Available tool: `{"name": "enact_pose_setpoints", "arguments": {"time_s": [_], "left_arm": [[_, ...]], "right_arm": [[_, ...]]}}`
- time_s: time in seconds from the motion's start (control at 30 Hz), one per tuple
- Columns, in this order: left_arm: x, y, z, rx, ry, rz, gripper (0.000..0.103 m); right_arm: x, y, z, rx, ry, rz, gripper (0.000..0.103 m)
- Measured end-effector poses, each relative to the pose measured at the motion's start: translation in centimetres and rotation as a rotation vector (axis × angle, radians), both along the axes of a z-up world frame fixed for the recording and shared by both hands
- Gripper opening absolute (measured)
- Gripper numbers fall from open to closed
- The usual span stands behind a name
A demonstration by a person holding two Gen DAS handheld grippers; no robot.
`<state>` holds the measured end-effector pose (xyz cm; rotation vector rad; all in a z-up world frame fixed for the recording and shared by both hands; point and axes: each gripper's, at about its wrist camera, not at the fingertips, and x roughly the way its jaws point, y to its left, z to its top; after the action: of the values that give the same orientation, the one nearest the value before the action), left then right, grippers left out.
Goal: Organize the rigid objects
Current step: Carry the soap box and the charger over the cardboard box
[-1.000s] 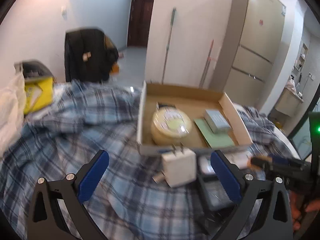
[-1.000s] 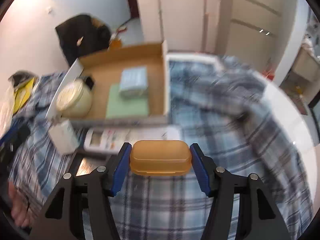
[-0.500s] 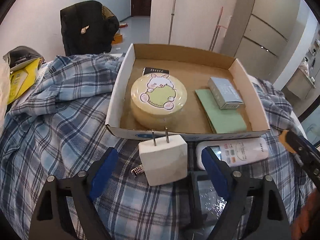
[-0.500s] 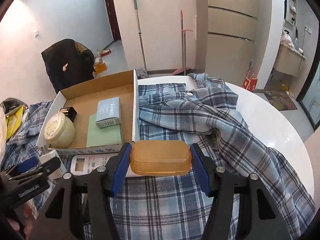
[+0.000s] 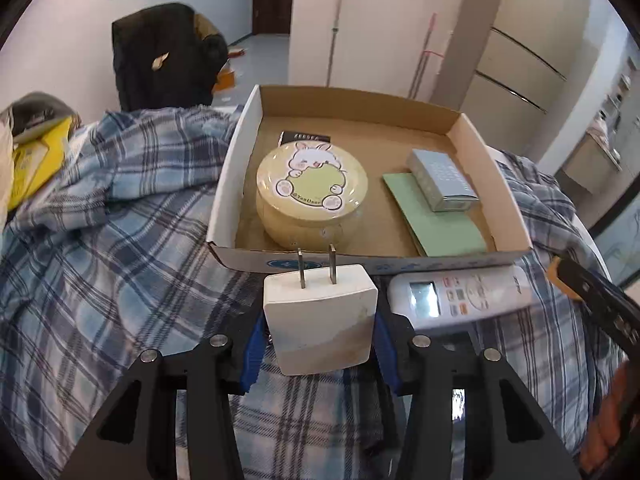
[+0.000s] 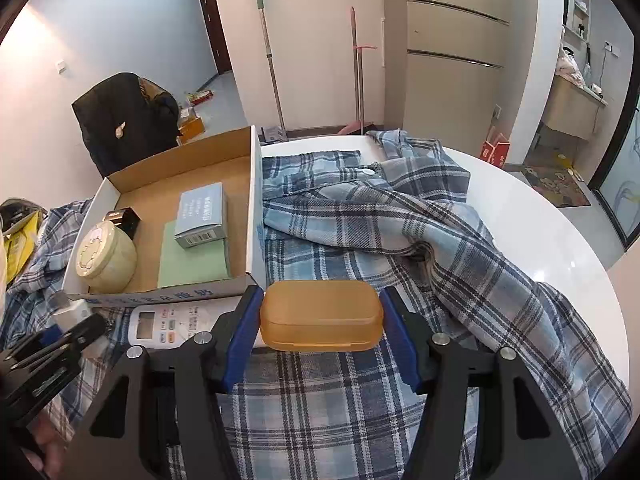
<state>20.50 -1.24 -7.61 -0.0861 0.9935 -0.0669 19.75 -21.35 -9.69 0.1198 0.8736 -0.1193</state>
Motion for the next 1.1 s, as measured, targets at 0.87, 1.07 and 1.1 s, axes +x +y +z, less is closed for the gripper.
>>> {"name": "enact_pose_setpoints", "arguments": {"time_s": [0.87, 1.07, 1.1], "left_arm": [[-2.6, 2.8, 14.7, -0.106, -0.319, -0.048, 0.049], [-1.3, 1.1, 18.8, -0.094, -0.423, -0.073, 0.049], [-1.0, 1.0, 18.7, -0.105, -0.42, -0.082, 0.049]], "right_arm": [[0.8, 3.7, 9.6, 0.005, -0.09, 0.107, 0.059], [3.4, 5.2, 9.7, 0.042, -0.088, 0.128, 0.059], [3.9, 5.6, 9.3, 0.04, -0.077, 0.141, 0.059]]}}
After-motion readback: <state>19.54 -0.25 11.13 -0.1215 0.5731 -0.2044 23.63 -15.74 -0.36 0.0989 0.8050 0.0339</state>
